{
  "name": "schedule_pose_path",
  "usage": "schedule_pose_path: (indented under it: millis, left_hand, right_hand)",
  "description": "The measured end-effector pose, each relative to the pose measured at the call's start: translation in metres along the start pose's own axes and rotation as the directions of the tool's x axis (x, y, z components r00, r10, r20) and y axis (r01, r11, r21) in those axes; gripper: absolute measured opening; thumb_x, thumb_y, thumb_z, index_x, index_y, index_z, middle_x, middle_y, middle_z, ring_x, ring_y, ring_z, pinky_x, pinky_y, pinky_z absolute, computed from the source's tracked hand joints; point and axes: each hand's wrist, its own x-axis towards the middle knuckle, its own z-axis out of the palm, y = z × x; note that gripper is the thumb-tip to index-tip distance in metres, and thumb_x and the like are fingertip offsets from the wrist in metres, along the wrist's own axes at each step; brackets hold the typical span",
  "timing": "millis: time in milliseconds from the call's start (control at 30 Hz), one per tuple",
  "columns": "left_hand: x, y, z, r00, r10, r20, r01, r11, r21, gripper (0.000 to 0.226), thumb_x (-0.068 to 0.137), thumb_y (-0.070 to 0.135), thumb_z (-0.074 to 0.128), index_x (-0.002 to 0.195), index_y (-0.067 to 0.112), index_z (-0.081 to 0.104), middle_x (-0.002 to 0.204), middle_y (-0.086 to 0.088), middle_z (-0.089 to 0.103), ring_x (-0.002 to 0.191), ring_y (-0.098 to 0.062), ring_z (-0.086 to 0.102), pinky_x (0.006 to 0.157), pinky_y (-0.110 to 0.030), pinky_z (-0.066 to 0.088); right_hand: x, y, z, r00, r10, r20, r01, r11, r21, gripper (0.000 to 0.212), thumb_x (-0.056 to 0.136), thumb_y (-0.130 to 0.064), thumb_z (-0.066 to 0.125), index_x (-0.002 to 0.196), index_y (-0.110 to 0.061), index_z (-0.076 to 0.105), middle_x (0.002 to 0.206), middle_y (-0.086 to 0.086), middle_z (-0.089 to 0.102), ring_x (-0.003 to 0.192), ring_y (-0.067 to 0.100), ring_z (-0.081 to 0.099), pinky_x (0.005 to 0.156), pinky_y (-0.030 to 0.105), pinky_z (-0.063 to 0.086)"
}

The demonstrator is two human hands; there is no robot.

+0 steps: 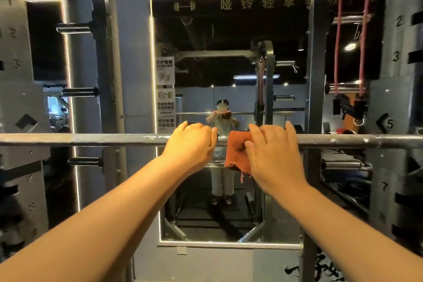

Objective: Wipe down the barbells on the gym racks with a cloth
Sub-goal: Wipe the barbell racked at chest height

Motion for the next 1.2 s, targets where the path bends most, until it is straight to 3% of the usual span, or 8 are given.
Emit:
schedule_pose_path:
  millis: [167,300,467,567,667,867,1033,1200]
  left_hand:
    - [-0.014,0.014,0.0,0.917,0.012,-0.399,-0.072,0.988,-0.134,0.047,0.103,0.037,0.026,0.118,0.011,0.061,0.117,-0.008,0.067,0.112,-0.025,0.062,0.105,-0.043,0.044]
    - [-0.015,0.043,0.01,0.965,0.148,-0.218,-0.203,0.944,-0.259,0.059,0.102,0.049,0.01,0.14,0.022,0.046,0.126,0.001,0.063,0.116,-0.019,0.06,0.108,-0.045,0.041]
    - [-0.007,0.032,0.026,0.959,0.178,-0.221,-0.155,0.981,0.116,0.04,0.106,0.044,0.025,0.135,0.026,0.047,0.125,0.005,0.058,0.114,-0.02,0.055,0.102,-0.039,0.038]
    - [-0.003,0.027,0.025,0.973,0.058,-0.224,-0.018,0.984,0.176,0.017,0.1,0.037,0.049,0.111,0.025,0.053,0.11,0.005,0.061,0.1,-0.02,0.058,0.092,-0.038,0.043]
    - [0.002,0.046,0.015,0.963,-0.099,-0.251,0.138,0.98,0.142,0.015,0.101,0.037,0.043,0.096,0.025,0.05,0.093,0.005,0.058,0.091,-0.021,0.06,0.091,-0.04,0.044]
    - [0.018,0.098,0.035,0.945,0.099,-0.311,-0.057,0.988,0.141,0.015,0.098,0.037,0.056,0.104,0.023,0.06,0.099,0.001,0.065,0.095,-0.025,0.063,0.088,-0.041,0.042]
    - [0.005,0.042,0.068,0.808,0.275,-0.522,-0.214,0.961,0.175,0.036,0.107,0.041,0.034,0.127,0.021,0.057,0.118,0.001,0.064,0.106,-0.025,0.06,0.096,-0.041,0.038]
    - [-0.003,-0.001,0.081,0.696,-0.111,-0.709,0.027,0.991,-0.129,0.036,0.103,0.032,0.037,0.116,0.016,0.067,0.112,-0.003,0.065,0.113,-0.028,0.056,0.114,-0.047,0.026]
  right_hand:
    - [0.006,-0.041,0.0,0.974,-0.219,0.066,0.196,0.948,0.251,0.05,0.107,-0.034,0.038,0.155,-0.02,0.037,0.154,0.001,0.044,0.148,0.022,0.03,0.128,0.047,0.01]
    - [0.013,-0.007,-0.023,0.975,-0.175,0.14,0.06,0.806,0.589,0.026,0.103,-0.016,0.042,0.121,-0.022,0.059,0.12,-0.004,0.062,0.115,0.014,0.054,0.111,0.041,0.041]
    - [0.011,0.042,-0.022,0.99,0.014,0.143,-0.037,0.986,0.161,0.038,0.107,-0.038,0.03,0.107,-0.018,0.062,0.102,-0.002,0.064,0.097,0.02,0.057,0.099,0.043,0.044]
    - [0.009,0.049,-0.02,0.99,-0.047,0.136,0.018,0.978,0.206,0.035,0.107,-0.037,0.029,0.088,-0.023,0.055,0.083,-0.008,0.056,0.079,0.015,0.051,0.083,0.043,0.045]
    - [0.01,0.05,-0.02,0.991,-0.092,0.092,0.061,0.951,0.303,0.035,0.107,-0.03,0.032,0.091,-0.023,0.062,0.085,-0.008,0.061,0.082,0.012,0.055,0.086,0.041,0.044]
    - [0.008,0.052,-0.013,0.997,-0.054,0.049,0.031,0.926,0.375,0.036,0.1,-0.032,0.03,0.094,-0.023,0.064,0.086,-0.008,0.062,0.084,0.014,0.057,0.089,0.043,0.045]
    - [0.008,0.054,-0.008,0.997,-0.079,0.019,0.067,0.93,0.362,0.03,0.1,-0.029,0.033,0.105,-0.027,0.062,0.097,-0.013,0.061,0.093,0.012,0.055,0.094,0.043,0.044]
    - [0.008,0.055,-0.005,0.996,-0.085,0.006,0.077,0.932,0.354,0.038,0.099,-0.031,0.033,0.117,-0.023,0.066,0.103,-0.009,0.065,0.097,0.013,0.057,0.097,0.043,0.047]
